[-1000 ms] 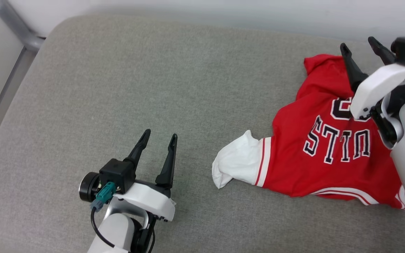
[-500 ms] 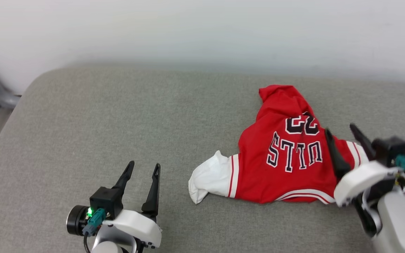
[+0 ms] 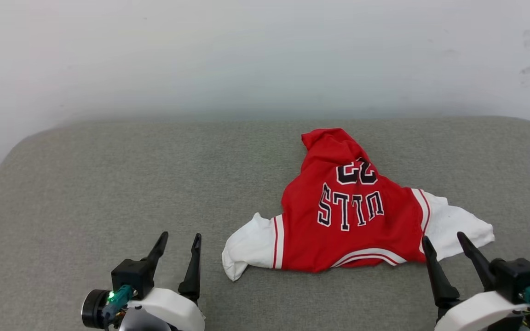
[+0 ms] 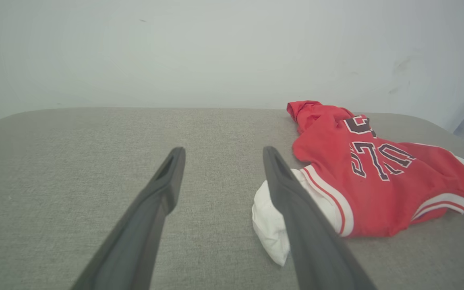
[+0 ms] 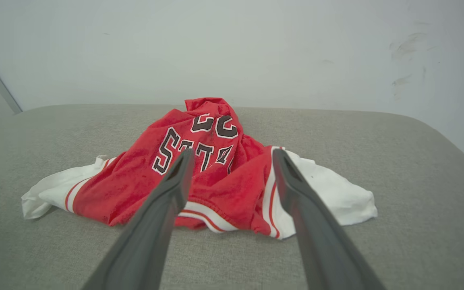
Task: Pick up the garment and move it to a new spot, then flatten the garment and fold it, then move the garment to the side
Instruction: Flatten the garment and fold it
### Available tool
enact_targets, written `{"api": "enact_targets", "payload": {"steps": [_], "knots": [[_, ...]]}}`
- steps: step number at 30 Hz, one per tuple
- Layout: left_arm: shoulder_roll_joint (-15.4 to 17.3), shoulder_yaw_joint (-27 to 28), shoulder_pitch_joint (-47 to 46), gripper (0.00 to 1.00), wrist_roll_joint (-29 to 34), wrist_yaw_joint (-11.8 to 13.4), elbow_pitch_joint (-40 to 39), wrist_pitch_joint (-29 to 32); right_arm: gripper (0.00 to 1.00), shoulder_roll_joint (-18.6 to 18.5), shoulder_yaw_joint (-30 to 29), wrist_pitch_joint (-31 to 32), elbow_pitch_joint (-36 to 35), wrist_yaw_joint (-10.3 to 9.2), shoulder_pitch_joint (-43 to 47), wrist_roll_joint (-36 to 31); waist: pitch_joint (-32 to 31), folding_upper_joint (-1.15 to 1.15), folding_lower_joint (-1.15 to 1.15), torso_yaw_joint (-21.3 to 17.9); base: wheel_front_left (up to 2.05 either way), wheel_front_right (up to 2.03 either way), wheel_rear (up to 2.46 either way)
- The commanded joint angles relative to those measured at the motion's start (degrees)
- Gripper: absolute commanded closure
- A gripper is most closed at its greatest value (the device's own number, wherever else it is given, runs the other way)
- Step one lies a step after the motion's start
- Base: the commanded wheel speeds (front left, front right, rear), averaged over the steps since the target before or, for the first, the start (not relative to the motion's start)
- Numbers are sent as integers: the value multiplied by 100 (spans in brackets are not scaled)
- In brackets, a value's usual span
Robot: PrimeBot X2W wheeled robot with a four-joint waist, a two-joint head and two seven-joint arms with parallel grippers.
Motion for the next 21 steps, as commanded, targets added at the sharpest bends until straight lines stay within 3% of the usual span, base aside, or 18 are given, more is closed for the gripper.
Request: {"api": "enact_targets", "payload": {"steps": [1,8,12,13,14,16,21], "knots": [[14,-34,-23,0,-83,-51,-26,170,0,87,-75,139,-321,-3,233,-24,-4,0,1,-115,0,0,0],[136,-310,-644,0,-591,-285,-97,1096,0,240,-161,464,-993,-3,650,3,129,0,1,-339,0,0,0],[311,-414,-1015,0,-1056,-331,67,2076,0,274,-109,508,-1127,-2,641,27,286,0,1,-503,0,0,0],[311,-414,-1015,0,-1056,-331,67,2076,0,274,-109,508,-1127,-2,641,27,286,0,1,-503,0,0,0],[403,-466,-1132,0,-1267,-338,157,2639,0,273,-81,493,-1161,-3,608,49,383,0,1,-565,0,0,0],[512,-529,-1208,0,-1462,-336,241,3207,0,279,-61,482,-1156,-2,560,106,485,0,1,-614,0,0,0],[707,-628,-1263,0,-1691,-340,325,4015,0,279,-51,397,-1101,-2,461,224,695,0,1,-692,0,0,0]]}}
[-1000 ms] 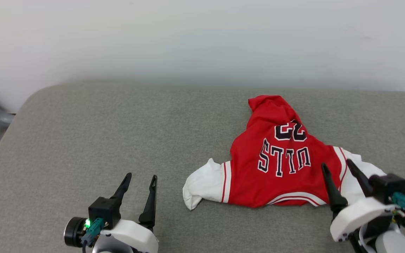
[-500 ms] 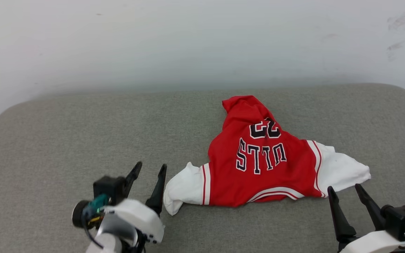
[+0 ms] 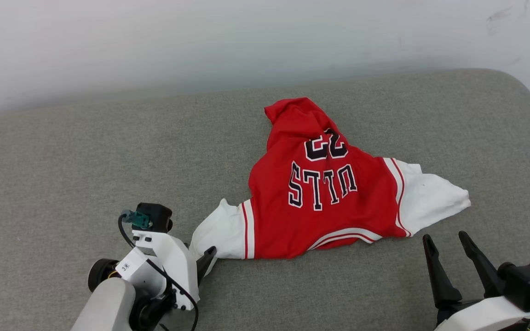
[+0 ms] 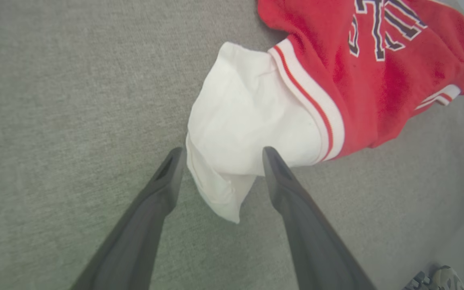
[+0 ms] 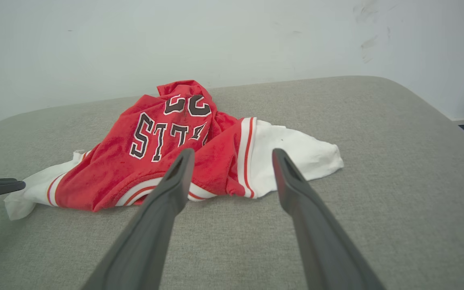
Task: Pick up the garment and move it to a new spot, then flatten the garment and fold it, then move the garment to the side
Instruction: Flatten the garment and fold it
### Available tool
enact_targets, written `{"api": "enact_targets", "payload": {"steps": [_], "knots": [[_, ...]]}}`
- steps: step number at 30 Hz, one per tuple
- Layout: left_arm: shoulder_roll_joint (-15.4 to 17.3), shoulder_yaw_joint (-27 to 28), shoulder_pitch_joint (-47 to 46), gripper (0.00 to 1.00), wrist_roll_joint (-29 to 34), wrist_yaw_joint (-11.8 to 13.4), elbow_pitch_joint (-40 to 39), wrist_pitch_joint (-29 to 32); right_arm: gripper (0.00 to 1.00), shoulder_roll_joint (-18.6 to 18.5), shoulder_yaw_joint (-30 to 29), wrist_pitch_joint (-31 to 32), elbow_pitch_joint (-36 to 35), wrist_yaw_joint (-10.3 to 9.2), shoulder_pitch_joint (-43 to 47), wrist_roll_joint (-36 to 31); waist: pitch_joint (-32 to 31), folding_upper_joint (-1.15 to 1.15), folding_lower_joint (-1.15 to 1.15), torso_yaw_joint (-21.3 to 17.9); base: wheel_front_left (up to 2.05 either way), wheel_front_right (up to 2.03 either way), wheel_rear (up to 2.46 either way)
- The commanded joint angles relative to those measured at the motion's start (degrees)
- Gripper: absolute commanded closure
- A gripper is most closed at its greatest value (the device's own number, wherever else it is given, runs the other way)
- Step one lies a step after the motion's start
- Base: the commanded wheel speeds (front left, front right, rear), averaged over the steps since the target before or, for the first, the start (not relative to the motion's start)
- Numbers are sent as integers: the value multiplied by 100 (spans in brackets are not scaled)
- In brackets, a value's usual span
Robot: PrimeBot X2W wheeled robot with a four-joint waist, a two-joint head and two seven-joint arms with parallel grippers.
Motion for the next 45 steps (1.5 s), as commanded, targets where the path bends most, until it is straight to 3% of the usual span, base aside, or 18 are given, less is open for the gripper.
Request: {"api": "enact_targets", "payload": {"steps": [1,11,12,13,14,15,22,31,36,45], "knots": [[63,-13,-51,0,-44,-2,35,158,0,20,15,-59,28,-2,-98,37,144,0,0,-74,0,0,0],[160,-528,-30,1,-13,17,553,1284,0,21,57,-213,262,-2,-314,238,462,0,0,-140,0,0,0],[165,-642,-9,20,3,10,622,1420,0,22,58,-212,290,-2,-327,254,467,0,0,-146,0,0,0],[152,-719,7,55,-8,3,670,1504,0,21,63,-206,312,-2,-339,282,470,0,0,-153,0,0,0],[126,-796,9,84,-45,-4,700,1581,0,21,74,-203,330,-2,-353,279,467,0,0,-160,0,0,0],[122,-863,-2,100,-61,-11,712,1610,0,21,75,-203,346,-2,-365,268,460,0,0,-165,0,0,0],[253,-782,-78,100,-3,35,483,879,0,21,-9,-112,455,-2,-276,292,251,0,0,-117,0,0,0],[377,-248,443,100,-9,512,-59,-315,0,20,-275,61,635,-2,-105,366,-165,0,0,177,0,0,0],[483,89,954,100,-88,856,-521,-644,0,16,-513,339,818,-2,-110,418,-325,0,0,352,0,0,0],[701,435,1647,100,-125,1230,-1368,-769,0,-533,-1155,1243,1470,-2,-393,785,-474,0,0,683,0,0,0]]}}
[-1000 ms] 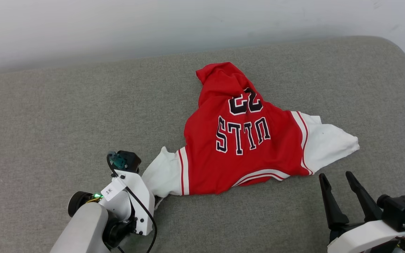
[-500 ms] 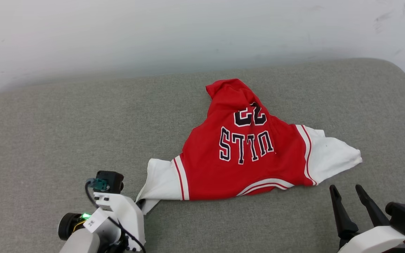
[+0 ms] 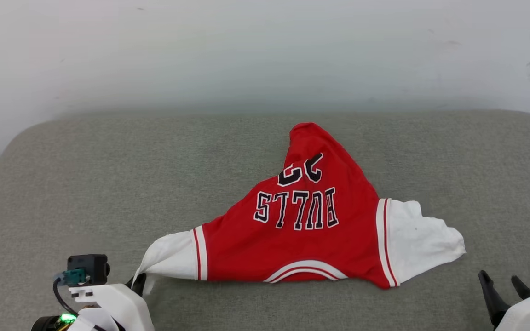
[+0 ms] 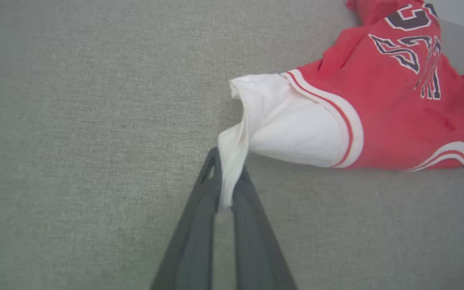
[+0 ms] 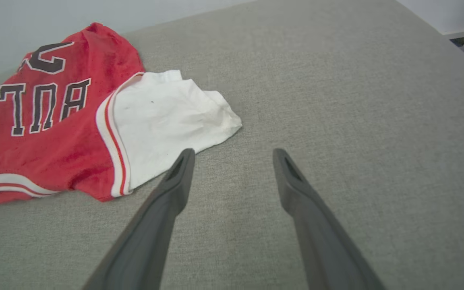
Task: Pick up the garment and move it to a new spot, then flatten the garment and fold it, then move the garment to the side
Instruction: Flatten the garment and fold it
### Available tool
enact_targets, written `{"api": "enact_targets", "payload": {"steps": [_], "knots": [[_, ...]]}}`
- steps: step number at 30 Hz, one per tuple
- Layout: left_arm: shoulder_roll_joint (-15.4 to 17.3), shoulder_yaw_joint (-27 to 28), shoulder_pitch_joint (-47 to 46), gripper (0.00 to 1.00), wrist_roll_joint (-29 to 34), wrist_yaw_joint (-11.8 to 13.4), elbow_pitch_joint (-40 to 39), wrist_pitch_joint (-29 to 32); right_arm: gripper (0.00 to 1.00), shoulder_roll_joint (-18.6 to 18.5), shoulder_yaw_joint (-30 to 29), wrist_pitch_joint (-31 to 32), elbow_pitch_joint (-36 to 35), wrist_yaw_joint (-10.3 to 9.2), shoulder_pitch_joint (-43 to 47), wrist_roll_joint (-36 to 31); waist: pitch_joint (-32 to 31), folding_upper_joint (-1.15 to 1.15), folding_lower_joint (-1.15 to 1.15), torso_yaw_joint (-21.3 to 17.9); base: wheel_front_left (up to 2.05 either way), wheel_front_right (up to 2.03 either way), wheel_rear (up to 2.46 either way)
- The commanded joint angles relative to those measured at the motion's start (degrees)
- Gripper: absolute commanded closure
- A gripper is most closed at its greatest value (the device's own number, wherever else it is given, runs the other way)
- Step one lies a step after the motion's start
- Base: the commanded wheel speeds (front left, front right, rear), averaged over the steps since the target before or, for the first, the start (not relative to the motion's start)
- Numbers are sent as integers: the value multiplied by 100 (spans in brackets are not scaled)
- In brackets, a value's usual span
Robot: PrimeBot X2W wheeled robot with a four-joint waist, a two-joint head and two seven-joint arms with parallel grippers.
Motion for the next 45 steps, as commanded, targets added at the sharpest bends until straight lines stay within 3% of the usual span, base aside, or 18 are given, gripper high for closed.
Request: {"api": "enact_targets", "payload": {"steps": [1,9,15,20,26,27,29,38,45], "knots": [[15,30,117,100,13,56,-157,-17,0,-165,-15,287,185,-2,-176,126,-22,0,0,67,0,0,0],[-60,-94,57,100,33,93,-670,19,0,-802,408,1810,921,-2,-1095,437,224,0,0,241,0,0,0],[-120,-197,-210,100,68,48,-767,-34,0,-1140,837,2330,1359,-2,-1920,375,591,0,0,375,0,0,0],[-201,-213,-396,100,29,15,-732,-140,0,-1207,1162,2601,1851,-2,-2327,359,837,0,0,459,0,0,0],[-232,-222,-506,100,15,5,-659,-233,0,-1034,1486,3187,2463,-1,-2391,505,971,0,0,500,0,0,0],[-235,-225,-509,100,7,-1,-645,-249,51,-997,1508,3250,2523,1,-2392,566,978,0,0,503,0,0,0],[-232,-226,-516,100,-11,-11,-620,-250,100,-984,1537,3261,2570,6,-2417,624,983,0,0,498,0,0,0],[-182,-209,-406,100,-42,-19,-560,-331,100,-1085,1059,2664,2326,-4,-2520,707,645,0,0,457,0,0,0],[-29,-56,-513,100,12,25,-827,-486,100,-1001,564,2314,1367,-3,-2121,684,304,0,0,409,0,0,0]]}}
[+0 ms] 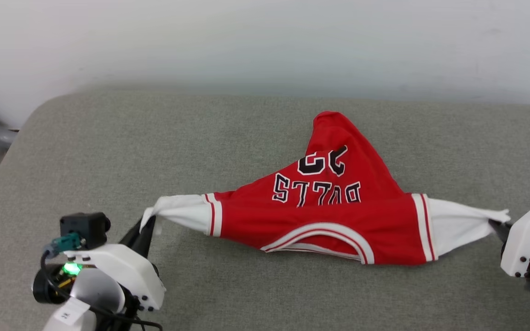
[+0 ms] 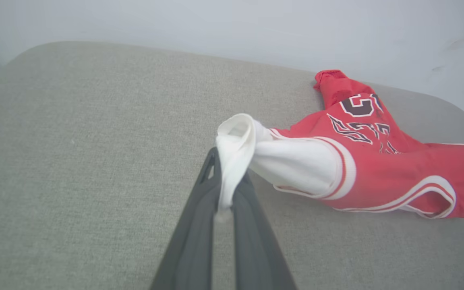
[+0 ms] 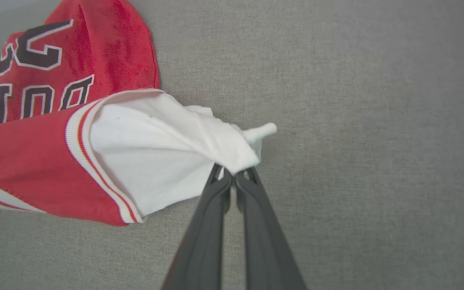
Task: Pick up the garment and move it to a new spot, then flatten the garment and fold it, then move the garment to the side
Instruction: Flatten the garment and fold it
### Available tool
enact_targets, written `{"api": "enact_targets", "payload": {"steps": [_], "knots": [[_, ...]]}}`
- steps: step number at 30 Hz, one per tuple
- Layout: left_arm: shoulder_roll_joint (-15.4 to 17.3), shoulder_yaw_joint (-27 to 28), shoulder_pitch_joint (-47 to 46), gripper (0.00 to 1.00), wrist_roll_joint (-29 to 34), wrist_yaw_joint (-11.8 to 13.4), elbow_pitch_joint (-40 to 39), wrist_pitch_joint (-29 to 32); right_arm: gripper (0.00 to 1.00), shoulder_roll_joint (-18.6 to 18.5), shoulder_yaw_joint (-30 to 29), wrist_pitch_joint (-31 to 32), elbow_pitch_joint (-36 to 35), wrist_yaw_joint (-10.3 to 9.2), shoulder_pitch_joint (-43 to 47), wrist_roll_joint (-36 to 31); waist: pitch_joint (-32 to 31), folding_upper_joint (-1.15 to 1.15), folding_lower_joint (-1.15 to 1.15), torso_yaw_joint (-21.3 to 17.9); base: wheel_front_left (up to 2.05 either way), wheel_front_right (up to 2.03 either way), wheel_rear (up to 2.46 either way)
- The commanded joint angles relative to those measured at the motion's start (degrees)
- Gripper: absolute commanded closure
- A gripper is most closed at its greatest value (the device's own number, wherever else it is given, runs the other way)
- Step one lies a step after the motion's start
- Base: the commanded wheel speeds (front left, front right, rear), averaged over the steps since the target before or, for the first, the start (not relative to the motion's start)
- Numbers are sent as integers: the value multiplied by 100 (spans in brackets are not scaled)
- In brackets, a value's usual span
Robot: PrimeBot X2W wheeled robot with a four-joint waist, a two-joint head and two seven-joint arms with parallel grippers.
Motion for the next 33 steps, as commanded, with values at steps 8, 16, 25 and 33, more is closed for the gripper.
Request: {"api": "enact_targets", "payload": {"steps": [8,16,25,33], "knots": [[311,223,-825,100,174,-43,-348,-148,100,148,-195,-184,-1688,-3,-115,-381,-177,0,0,-218,0,0,0],[303,236,-2331,100,204,-207,2,-226,100,299,-290,-595,-2052,-3,-1231,-857,-42,0,0,-326,0,0,0],[54,185,-4296,100,215,-507,1324,-759,100,226,-69,-1172,-1330,-4,-2924,-1191,646,0,0,-367,0,0,0],[190,74,-6006,100,358,-921,2784,-1159,100,197,268,-1657,-177,-4,-4677,-1325,1343,0,0,-438,0,0,0]]}}
